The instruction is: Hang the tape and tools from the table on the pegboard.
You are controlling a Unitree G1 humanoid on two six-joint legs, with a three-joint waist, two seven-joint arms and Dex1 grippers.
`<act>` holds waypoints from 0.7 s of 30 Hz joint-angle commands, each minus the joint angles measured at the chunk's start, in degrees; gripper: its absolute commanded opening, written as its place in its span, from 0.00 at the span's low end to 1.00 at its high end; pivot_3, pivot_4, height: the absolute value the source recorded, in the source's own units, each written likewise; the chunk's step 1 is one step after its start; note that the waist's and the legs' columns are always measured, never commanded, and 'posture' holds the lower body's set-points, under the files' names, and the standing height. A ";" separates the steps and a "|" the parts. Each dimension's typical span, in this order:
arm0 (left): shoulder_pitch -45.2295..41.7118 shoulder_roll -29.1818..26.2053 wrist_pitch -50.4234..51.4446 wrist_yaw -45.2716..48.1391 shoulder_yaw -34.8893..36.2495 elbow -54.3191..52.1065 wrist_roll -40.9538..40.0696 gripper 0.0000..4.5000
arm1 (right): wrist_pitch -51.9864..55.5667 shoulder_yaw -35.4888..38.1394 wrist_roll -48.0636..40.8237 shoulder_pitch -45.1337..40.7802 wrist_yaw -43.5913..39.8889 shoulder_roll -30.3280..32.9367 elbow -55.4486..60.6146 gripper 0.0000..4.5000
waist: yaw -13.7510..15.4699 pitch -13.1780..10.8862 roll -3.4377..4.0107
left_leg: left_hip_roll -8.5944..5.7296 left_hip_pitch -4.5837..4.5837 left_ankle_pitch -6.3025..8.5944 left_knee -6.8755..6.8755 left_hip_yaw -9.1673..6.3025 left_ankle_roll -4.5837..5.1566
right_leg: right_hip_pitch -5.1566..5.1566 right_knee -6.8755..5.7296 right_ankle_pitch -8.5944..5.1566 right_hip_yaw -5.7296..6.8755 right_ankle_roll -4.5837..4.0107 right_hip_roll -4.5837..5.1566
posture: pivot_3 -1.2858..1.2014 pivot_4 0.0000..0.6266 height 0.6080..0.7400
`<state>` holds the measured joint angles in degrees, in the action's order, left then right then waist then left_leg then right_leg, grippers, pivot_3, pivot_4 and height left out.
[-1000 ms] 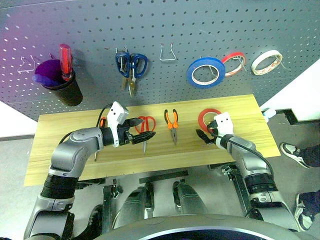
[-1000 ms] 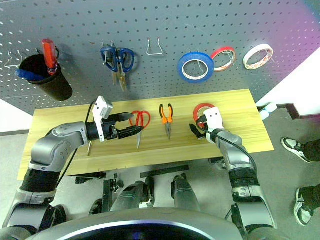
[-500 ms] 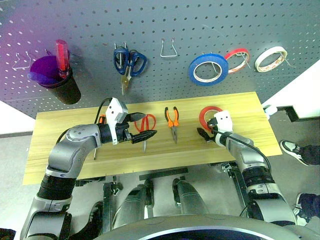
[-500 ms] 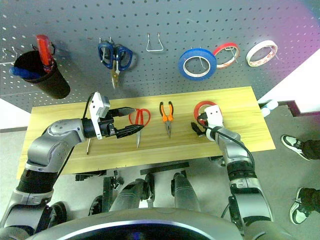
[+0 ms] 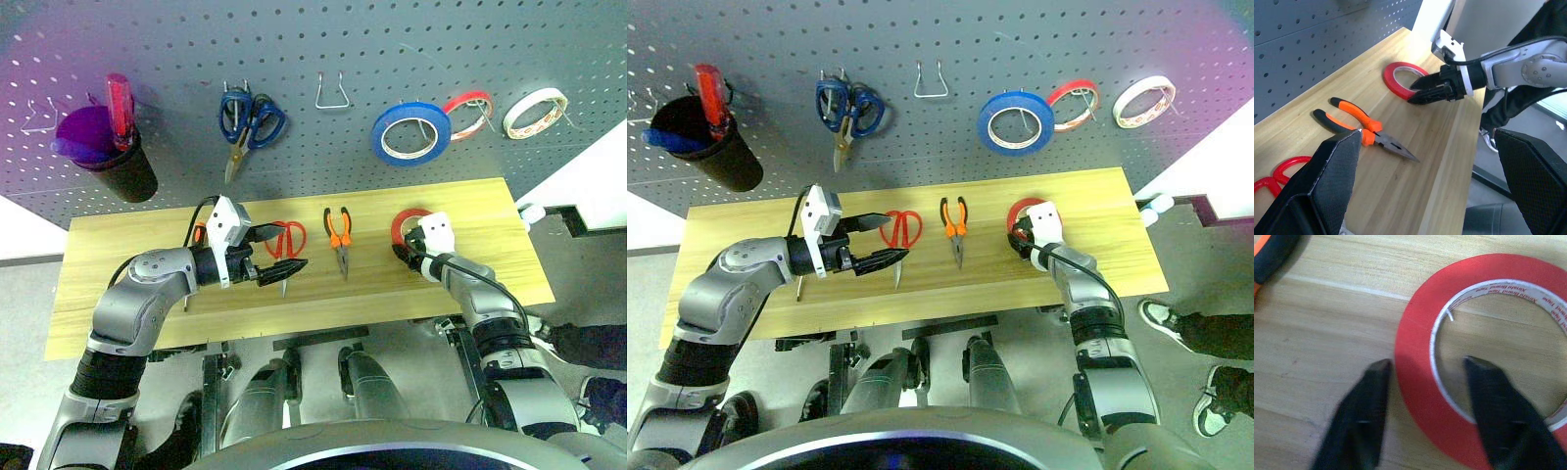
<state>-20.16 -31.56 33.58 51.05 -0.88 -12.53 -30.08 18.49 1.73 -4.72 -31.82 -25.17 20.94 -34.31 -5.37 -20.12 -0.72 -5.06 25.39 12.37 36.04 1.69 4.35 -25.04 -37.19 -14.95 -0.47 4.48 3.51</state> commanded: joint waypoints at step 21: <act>-2.43 1.84 -5.12 -0.61 1.80 2.48 -0.40 1.00 | 2.09 5.09 -4.32 4.06 0.30 -0.05 8.23 0.16 | 0.33 -0.04 -0.01 | 0.00 0.05 0.01 -0.02 0.00 -0.03 | -0.03 0.02 0.01 0.09 0.01 0.00 | 0.47 0.54 1.00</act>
<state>-21.76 -30.06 30.63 50.08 -0.68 -9.68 -30.42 20.29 4.34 -7.15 -29.06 -25.37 20.88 -30.45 -5.04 -20.16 -0.73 -5.06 25.44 12.38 36.02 1.69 4.31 -25.07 -37.17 -14.94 -0.37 4.49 3.52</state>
